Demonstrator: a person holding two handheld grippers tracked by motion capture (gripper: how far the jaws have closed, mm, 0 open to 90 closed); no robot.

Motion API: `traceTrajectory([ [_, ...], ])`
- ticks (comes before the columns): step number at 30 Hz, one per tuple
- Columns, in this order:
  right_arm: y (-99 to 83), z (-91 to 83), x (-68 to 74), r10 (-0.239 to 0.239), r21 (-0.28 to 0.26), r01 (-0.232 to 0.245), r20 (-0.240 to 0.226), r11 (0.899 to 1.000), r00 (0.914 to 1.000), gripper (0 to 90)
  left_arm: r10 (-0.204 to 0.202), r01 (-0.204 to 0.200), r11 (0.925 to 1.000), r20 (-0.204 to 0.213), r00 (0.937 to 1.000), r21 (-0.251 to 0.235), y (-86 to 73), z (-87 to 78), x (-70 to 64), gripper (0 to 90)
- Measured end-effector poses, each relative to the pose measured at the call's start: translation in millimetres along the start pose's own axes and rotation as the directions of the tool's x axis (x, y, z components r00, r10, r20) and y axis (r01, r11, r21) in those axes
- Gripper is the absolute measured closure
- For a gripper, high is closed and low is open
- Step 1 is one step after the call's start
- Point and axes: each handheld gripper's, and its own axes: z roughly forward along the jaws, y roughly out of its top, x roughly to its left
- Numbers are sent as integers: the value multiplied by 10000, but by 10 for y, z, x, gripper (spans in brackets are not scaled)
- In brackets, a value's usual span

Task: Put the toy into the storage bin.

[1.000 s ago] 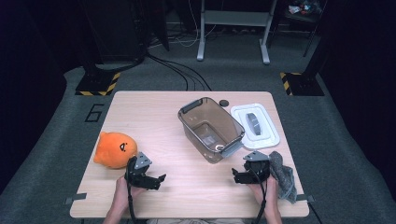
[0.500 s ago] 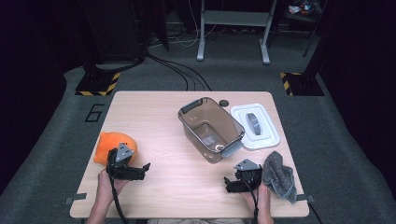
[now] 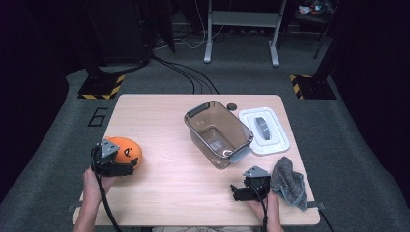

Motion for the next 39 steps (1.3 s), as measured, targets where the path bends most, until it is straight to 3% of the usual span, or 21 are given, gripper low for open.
traceTrajectory([
  [4, 0, 5, -17, 333, 163, -330, -177, 9993, 9993, 0, -86, 90, 9999, -244, 9997, 147, 11, 18, 77, 0],
  [15, 2, 8, -16, 372, 170, -369, -167, 9992, 9992, 0, -406, 437, 9973, -527, 9978, 586, -53, 188, 235, 3],
  [20, 1, 7, -17, 340, 174, -337, -185, 9993, 9992, 0, -533, 555, 9971, -426, 9977, 524, -97, 221, 251, 59],
  [21, 2, 10, -14, 399, 151, -397, -139, 9991, 9991, 0, -520, 544, 9958, -337, 9981, 741, -114, 243, 246, 70],
  [24, 1, 8, -16, 365, 163, -362, -168, 9992, 9992, 0, -623, 672, 9922, -500, 9968, 1047, -147, 290, 230, 136],
  [31, 1, 6, -16, 350, 171, -347, -167, 9993, 9992, 0, -877, 938, 9837, -461, 9951, 1532, -172, 346, 231, 288],
  [36, 1, 7, -16, 351, 167, -348, -182, 9993, 9992, 0, -692, 767, 9858, -544, 9961, 1497, -178, 359, 204, 433],
  [39, 1, 8, -16, 360, 165, -357, -177, 9992, 9992, 0, -536, 605, 9909, -593, 9968, 1201, -202, 363, 193, 498],
])
